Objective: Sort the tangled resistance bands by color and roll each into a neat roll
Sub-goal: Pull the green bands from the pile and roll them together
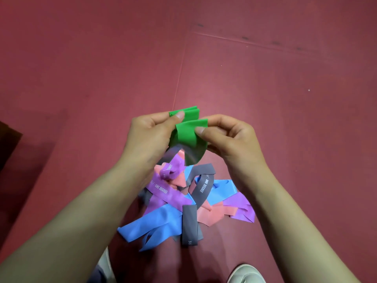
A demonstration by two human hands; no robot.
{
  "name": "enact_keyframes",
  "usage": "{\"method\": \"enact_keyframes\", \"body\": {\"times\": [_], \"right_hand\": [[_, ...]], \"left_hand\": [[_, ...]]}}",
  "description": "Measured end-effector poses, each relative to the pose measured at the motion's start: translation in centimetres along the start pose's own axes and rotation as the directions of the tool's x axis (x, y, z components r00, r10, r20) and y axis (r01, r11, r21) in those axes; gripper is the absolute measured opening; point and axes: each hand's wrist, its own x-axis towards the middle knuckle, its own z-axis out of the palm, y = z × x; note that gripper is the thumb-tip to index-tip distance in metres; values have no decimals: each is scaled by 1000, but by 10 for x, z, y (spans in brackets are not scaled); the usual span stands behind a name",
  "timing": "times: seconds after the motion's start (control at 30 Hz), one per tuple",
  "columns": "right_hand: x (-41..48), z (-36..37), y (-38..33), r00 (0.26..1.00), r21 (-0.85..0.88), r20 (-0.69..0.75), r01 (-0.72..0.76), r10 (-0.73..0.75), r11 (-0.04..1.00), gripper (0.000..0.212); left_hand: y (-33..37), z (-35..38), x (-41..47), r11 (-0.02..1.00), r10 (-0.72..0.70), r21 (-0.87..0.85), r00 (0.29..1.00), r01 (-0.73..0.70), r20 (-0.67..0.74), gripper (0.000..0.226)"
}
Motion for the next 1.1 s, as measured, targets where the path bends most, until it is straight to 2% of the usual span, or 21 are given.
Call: {"method": "enact_keyframes", "body": {"times": [0.17, 0.33, 0.63, 0.87, 1.0, 1.1], "right_hand": [[3, -1, 3, 984, -170, -159, 59, -86, 984, 15], [3, 0, 2, 963, -184, -251, 55, -101, 981, 14], [2, 3, 0, 954, -180, -278, 65, -114, 981, 17], [3, 5, 1, 959, -174, -254, 81, -124, 981, 14], [3, 7, 2, 961, -233, -226, 107, -161, 967, 22], [3, 8, 3, 957, -242, -236, 110, -168, 964, 17]], "left_hand": [[2, -1, 0, 995, -45, -88, 995, 53, 89, 15], [0, -1, -1, 996, -40, -71, 991, 49, 126, 19], [-4, -4, 1, 997, -43, -62, 982, 56, 182, 24], [-5, -2, 2, 982, -76, -151, 974, 109, 211, 25], [-5, -1, 1, 962, -107, -217, 962, 163, 250, 29], [-7, 1, 1, 955, -125, -234, 963, 181, 238, 31]]}}
